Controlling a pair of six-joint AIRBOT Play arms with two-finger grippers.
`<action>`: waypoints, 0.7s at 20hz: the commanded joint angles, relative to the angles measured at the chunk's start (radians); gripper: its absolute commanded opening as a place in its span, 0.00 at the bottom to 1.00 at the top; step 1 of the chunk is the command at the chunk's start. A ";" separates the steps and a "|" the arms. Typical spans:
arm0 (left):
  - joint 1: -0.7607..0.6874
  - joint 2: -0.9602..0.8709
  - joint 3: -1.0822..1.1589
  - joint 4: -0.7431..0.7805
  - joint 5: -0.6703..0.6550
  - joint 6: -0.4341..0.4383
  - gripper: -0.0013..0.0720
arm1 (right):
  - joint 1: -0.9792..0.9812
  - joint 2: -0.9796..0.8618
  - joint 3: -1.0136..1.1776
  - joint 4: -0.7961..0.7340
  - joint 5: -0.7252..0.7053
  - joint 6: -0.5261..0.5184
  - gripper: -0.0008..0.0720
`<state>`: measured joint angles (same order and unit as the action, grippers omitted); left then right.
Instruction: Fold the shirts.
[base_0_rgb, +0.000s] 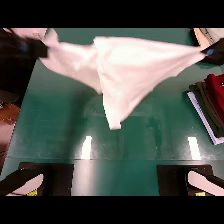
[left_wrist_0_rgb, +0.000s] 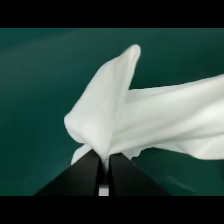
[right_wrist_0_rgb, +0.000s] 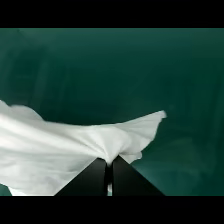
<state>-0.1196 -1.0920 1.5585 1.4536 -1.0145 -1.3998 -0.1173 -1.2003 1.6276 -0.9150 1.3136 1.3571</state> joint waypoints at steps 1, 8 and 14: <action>0.005 0.154 0.157 0.073 0.002 -0.006 0.06 | -0.019 0.082 0.123 -0.002 -0.022 -0.025 0.04; 0.005 0.243 0.348 0.053 -0.058 -0.007 0.06 | -0.019 0.111 0.412 -0.003 0.031 -0.031 0.04; 0.005 0.243 0.572 -0.146 -0.160 -0.007 0.06 | -0.020 0.227 0.400 -0.006 0.006 -0.047 0.04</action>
<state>-0.1146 -0.8524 2.0319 1.4288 -1.1149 -1.4075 -0.1368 -1.0363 2.0510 -0.9211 1.3441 1.3235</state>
